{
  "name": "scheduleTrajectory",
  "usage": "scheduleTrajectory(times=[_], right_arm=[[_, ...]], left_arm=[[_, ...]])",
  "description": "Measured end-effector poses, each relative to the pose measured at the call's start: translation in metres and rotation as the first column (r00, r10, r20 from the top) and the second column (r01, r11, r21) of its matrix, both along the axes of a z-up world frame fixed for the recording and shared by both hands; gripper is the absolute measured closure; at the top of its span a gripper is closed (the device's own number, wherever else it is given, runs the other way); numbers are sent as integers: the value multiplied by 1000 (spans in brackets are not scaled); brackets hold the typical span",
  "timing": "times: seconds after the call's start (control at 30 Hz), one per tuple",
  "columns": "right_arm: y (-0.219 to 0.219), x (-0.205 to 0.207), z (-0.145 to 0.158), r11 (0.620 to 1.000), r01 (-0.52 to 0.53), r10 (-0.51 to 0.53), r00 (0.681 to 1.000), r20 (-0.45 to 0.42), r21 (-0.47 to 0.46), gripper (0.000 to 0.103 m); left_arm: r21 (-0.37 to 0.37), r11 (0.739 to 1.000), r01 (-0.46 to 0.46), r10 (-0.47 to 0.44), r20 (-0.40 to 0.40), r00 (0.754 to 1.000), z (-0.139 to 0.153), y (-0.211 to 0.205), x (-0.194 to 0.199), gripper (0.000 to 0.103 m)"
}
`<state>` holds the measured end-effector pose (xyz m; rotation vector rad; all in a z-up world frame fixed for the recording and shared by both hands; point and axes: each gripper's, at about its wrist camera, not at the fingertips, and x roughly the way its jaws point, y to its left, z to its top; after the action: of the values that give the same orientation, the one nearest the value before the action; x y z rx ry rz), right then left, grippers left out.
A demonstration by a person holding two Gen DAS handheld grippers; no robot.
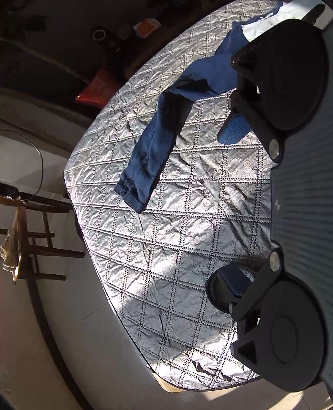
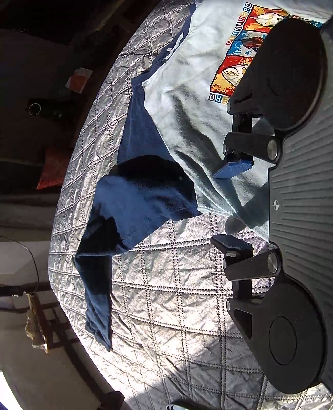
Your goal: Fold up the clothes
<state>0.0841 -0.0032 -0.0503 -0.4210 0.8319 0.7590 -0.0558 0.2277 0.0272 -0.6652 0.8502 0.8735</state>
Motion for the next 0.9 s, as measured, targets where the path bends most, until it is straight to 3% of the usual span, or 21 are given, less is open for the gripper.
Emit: scheduleTrajectory(times=[0.03, 0.07, 0.1, 0.17, 0.23, 0.3, 0.33, 0.4, 0.47, 0.53, 0.6, 0.67, 0.77, 0.9], right_arm=[[0, -2, 0, 1000, 1, -1, 1000, 0, 26, 53], [1, -3, 2, 999, 2, -2, 1000, -13, 53, 67], [2, -3, 4, 997, 4, -2, 1000, -27, 79, 100], [5, -5, 8, 991, 8, -1, 999, -53, 133, 99], [7, -7, 12, 983, 14, 1, 997, -79, 185, 88], [10, -9, 16, 971, 21, 4, 994, -106, 237, 45], [11, -10, 17, 964, 25, 6, 993, -119, 263, 40], [-7, -8, 26, 953, 69, -41, 994, -100, 296, 56], [-36, 6, 32, 943, 128, -105, 991, -89, 308, 58], [-65, 32, 38, 942, 189, -180, 982, -60, 276, 54], [-95, 73, 44, 935, 271, -267, 962, -49, 227, 40], [-126, 119, 50, 911, 354, -351, 935, -52, 213, 33], [-158, 177, 50, 878, 451, -451, 892, -33, 160, 33], [-158, 213, 23, 930, 368, -368, 929, -37, -11, 37]], left_arm=[[-3, 1000, 8, -8, -3, 1000, -1, -3, 2, 1], [-5, 1000, 16, -16, -6, 1000, -2, -6, 4, 1], [-8, 1000, 25, -25, -8, 1000, -3, -9, 6, 1], [3, 999, 43, -43, -19, 999, -4, -16, 11, 1], [11, 998, 59, -59, -23, 998, -3, -21, 17, 1], [20, 997, 74, -74, -26, 997, -2, -26, 22, 1], [19, 997, 79, -78, -24, 997, -2, -29, 24, 1], [15, 996, 91, -91, -23, 996, -2, -34, 28, 1], [11, 990, 139, -139, -36, 990, -5, -45, 35, 1], [16, 979, 201, -200, -51, 978, -8, -60, 42, 1], [9, 963, 271, -270, -65, 961, -11, -74, 49, 1], [-10, 936, 351, -350, -79, 933, -17, -90, 57, 1], [-22, 892, 452, -452, -107, 886, -24, -115, 68, 1], [-34, 850, 526, -526, -134, 840, -31, -137, 78, 1]])
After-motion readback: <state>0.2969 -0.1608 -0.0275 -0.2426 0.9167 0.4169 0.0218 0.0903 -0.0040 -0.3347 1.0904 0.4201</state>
